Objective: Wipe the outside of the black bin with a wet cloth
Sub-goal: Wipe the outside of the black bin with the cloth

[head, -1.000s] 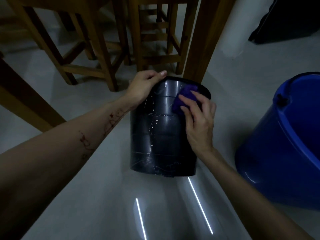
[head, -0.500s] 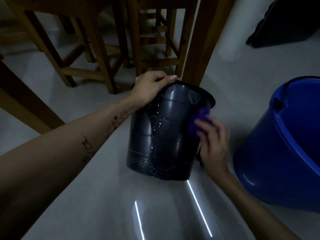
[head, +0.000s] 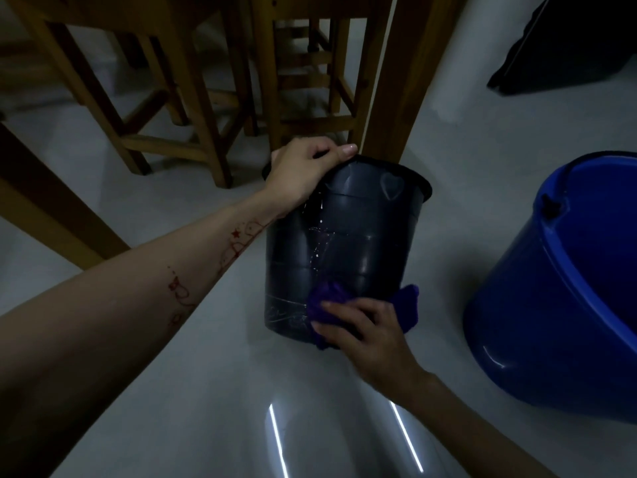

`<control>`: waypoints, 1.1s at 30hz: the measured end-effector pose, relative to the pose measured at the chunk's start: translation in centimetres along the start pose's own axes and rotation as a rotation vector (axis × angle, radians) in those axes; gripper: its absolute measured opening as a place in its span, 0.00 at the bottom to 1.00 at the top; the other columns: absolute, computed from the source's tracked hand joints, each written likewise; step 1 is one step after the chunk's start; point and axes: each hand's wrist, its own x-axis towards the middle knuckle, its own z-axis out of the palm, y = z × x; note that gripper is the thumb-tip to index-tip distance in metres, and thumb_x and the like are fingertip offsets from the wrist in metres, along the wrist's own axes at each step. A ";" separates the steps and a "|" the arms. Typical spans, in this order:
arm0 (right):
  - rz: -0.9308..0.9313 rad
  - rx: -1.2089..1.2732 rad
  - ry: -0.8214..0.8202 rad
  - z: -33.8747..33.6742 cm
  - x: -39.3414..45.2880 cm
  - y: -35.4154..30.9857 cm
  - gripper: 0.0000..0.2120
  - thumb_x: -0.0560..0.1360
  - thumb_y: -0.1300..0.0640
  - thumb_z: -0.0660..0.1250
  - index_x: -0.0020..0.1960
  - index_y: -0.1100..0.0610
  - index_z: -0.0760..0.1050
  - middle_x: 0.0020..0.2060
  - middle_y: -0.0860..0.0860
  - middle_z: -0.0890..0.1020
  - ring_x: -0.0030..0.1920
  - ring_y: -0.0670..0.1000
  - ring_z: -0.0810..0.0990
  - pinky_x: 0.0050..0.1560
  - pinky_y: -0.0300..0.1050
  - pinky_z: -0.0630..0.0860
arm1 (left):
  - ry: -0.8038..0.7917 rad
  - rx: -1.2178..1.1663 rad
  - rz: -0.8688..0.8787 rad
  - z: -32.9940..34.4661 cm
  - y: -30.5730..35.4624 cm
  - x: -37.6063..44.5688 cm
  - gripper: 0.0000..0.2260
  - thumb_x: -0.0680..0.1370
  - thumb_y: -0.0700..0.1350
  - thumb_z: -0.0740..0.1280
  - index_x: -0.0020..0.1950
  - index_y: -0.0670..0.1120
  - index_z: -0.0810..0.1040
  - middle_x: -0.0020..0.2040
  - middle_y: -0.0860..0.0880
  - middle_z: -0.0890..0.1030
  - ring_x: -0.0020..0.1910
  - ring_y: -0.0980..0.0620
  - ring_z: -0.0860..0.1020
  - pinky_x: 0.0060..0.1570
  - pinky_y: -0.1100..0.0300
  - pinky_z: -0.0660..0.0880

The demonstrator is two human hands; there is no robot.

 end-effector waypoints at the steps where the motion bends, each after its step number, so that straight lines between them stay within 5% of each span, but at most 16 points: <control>1: -0.012 0.003 -0.026 -0.4 -0.8 0.3 0.20 0.72 0.60 0.74 0.62 0.50 0.75 0.65 0.49 0.73 0.58 0.54 0.72 0.55 0.47 0.71 | -0.004 0.002 -0.001 -0.1 0.0 0.0 0.15 0.70 0.71 0.64 0.41 0.63 0.82 0.43 0.56 0.86 0.49 0.54 0.83 0.65 0.38 0.71; 5: 0.250 -0.014 0.101 -2.8 0.3 3.5 0.10 0.81 0.60 0.61 0.61 0.52 0.73 0.63 0.54 0.72 0.56 0.61 0.73 0.62 0.45 0.68 | 0.071 0.036 0.006 -0.2 -0.3 0.0 0.17 0.71 0.72 0.63 0.44 0.62 0.82 0.43 0.57 0.86 0.49 0.56 0.83 0.65 0.39 0.71; 10: 0.628 -0.030 0.281 -2.6 7.8 7.3 0.12 0.80 0.59 0.61 0.63 0.54 0.73 0.64 0.61 0.71 0.61 0.59 0.68 0.67 0.29 0.56 | 0.112 0.056 0.025 0.8 0.0 -0.4 0.13 0.76 0.65 0.66 0.43 0.58 0.83 0.41 0.58 0.85 0.45 0.61 0.83 0.62 0.46 0.75; 16: 0.252 -0.091 0.180 -0.5 7.7 3.4 0.09 0.77 0.60 0.69 0.57 0.56 0.80 0.62 0.54 0.78 0.55 0.59 0.73 0.51 0.52 0.73 | 0.187 0.126 0.011 1.1 0.2 -0.5 0.15 0.75 0.67 0.65 0.43 0.58 0.83 0.38 0.60 0.84 0.46 0.60 0.82 0.62 0.43 0.74; 20: -0.029 -0.101 0.025 -0.9 0.9 0.7 0.15 0.75 0.61 0.71 0.61 0.52 0.76 0.65 0.50 0.73 0.59 0.55 0.72 0.54 0.48 0.68 | 0.110 0.251 0.155 -0.5 1.8 -0.7 0.19 0.82 0.61 0.57 0.52 0.50 0.81 0.50 0.53 0.81 0.53 0.56 0.78 0.61 0.55 0.72; 23: 0.014 -0.077 -0.013 -1.8 -1.2 0.5 0.16 0.75 0.60 0.69 0.62 0.50 0.74 0.66 0.50 0.71 0.60 0.55 0.71 0.57 0.48 0.68 | 0.051 0.349 -0.006 -2.4 0.2 -0.5 0.28 0.83 0.62 0.47 0.52 0.48 0.81 0.57 0.45 0.80 0.62 0.46 0.74 0.67 0.49 0.65; 26: 0.277 -0.028 0.171 -3.1 1.4 2.2 0.10 0.80 0.58 0.64 0.60 0.50 0.74 0.64 0.53 0.72 0.56 0.59 0.73 0.63 0.44 0.67 | -0.017 0.067 -0.051 -2.3 -1.3 -1.0 0.29 0.83 0.60 0.53 0.46 0.37 0.80 0.44 0.37 0.82 0.42 0.46 0.81 0.48 0.59 0.78; 28: 0.458 -0.008 0.316 -3.6 4.0 4.3 0.10 0.80 0.58 0.62 0.61 0.52 0.73 0.63 0.58 0.72 0.58 0.60 0.72 0.67 0.35 0.60 | 0.041 0.012 -0.027 -1.4 -1.0 -0.8 0.25 0.84 0.56 0.57 0.36 0.41 0.76 0.31 0.44 0.77 0.29 0.53 0.77 0.33 0.66 0.73; 30: 0.615 0.016 0.400 -3.8 6.9 6.3 0.11 0.80 0.59 0.62 0.62 0.53 0.72 0.63 0.62 0.72 0.61 0.59 0.69 0.67 0.31 0.57 | 0.094 0.003 -0.016 -0.5 -0.5 -0.4 0.24 0.83 0.56 0.58 0.30 0.46 0.71 0.26 0.49 0.72 0.25 0.55 0.72 0.29 0.66 0.69; 33: 0.650 -0.014 0.396 -2.8 9.6 7.4 0.10 0.81 0.58 0.63 0.61 0.57 0.75 0.63 0.62 0.73 0.61 0.56 0.68 0.66 0.29 0.56 | 0.075 -0.042 -0.003 -0.1 -0.4 -0.2 0.27 0.83 0.56 0.58 0.34 0.38 0.74 0.29 0.37 0.75 0.29 0.40 0.75 0.33 0.51 0.74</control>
